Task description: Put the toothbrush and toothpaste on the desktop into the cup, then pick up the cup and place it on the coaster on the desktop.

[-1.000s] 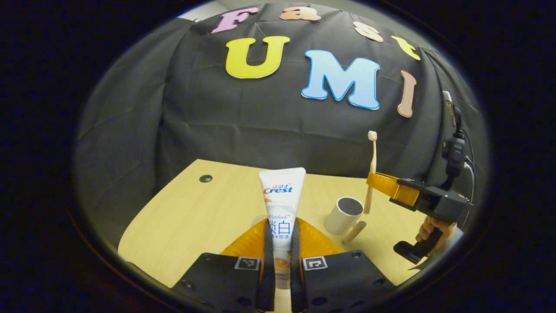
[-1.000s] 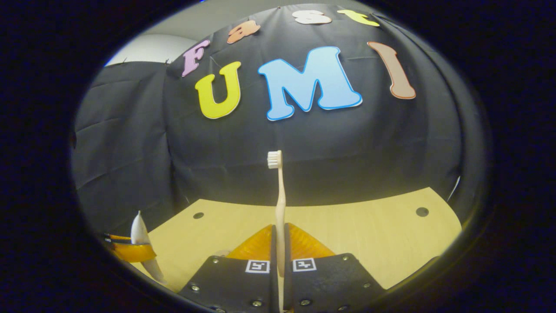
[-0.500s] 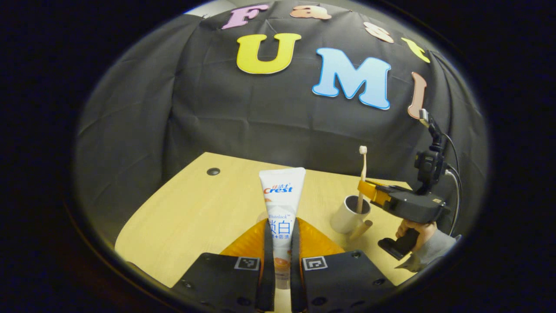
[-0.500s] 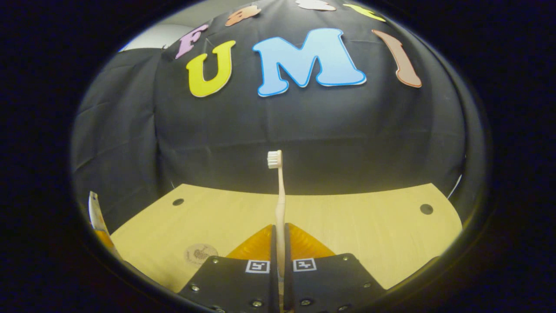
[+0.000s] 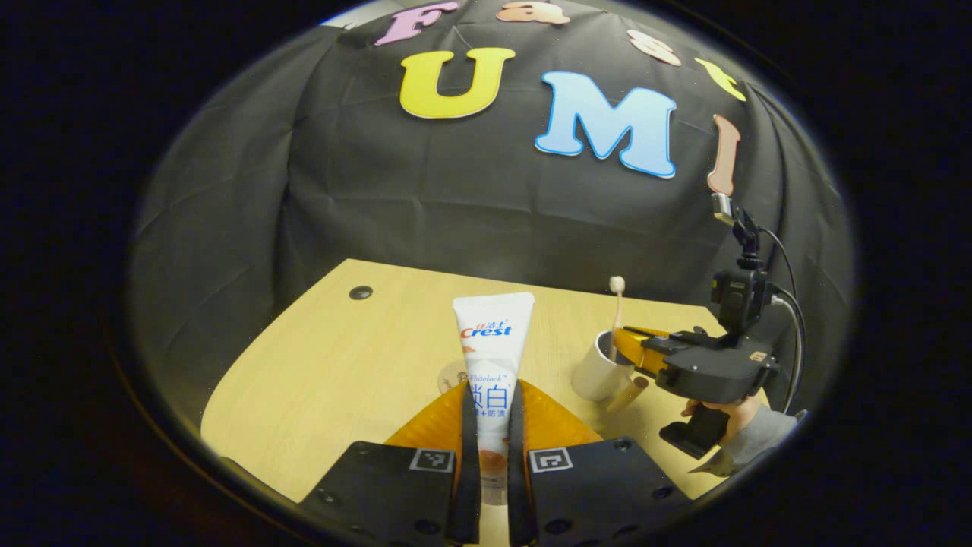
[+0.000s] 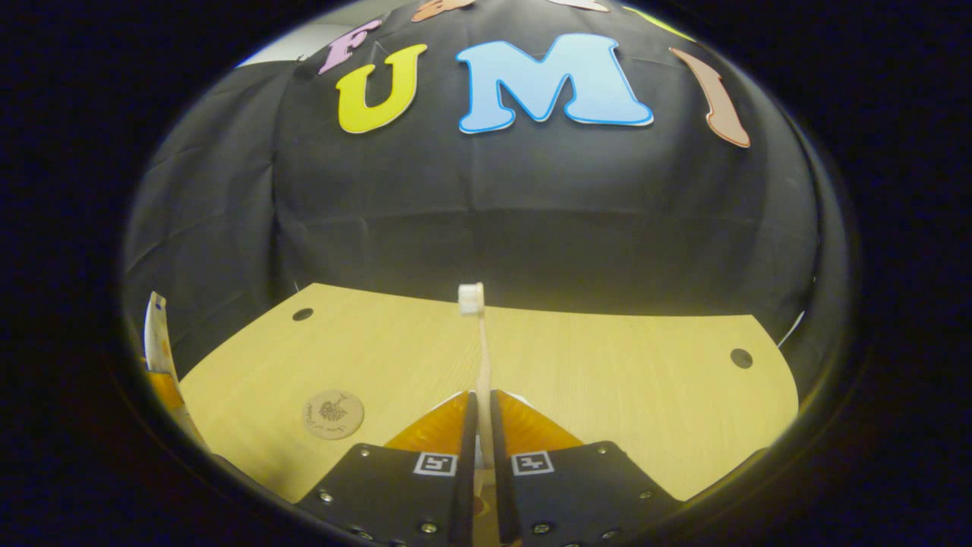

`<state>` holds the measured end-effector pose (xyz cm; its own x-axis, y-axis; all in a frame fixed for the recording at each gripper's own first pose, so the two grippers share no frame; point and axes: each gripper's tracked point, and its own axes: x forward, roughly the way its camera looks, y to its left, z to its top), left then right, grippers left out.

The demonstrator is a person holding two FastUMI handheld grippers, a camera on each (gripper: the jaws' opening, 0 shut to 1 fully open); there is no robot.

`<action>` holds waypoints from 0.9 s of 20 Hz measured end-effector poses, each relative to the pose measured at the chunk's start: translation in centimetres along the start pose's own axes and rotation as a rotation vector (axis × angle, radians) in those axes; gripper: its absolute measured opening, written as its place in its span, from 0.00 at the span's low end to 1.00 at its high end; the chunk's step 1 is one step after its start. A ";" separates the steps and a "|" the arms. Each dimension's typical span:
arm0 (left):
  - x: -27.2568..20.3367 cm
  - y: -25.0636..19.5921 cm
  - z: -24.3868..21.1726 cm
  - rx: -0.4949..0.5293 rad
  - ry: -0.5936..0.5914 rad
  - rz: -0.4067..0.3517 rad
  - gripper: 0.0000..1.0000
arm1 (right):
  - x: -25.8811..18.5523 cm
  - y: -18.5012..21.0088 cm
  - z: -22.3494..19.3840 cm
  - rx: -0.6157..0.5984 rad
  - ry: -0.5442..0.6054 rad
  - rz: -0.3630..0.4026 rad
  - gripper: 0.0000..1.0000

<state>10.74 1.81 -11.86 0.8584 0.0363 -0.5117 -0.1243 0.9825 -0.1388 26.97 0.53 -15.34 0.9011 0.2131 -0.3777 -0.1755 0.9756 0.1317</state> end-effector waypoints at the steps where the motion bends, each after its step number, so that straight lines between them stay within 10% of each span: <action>1: 0.1 -0.2 0.1 0.002 -0.001 -0.005 0.22 | -0.2 0.0 0.0 -0.001 0.001 0.001 0.17; 8: 1.2 -1.8 0.3 0.003 -0.004 -0.048 0.21 | -3.5 -0.8 0.7 -0.002 -0.019 -0.021 0.76; 18: 2.5 -6.7 3.4 0.032 -0.114 -0.168 0.21 | -11.8 -3.0 1.6 0.049 -0.073 -0.050 0.75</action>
<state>15.44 -4.06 -9.30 0.9169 -0.1095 -0.3838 0.0393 0.9817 -0.1864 17.51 -5.03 -9.80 0.9351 0.1582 -0.3171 -0.1118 0.9808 0.1597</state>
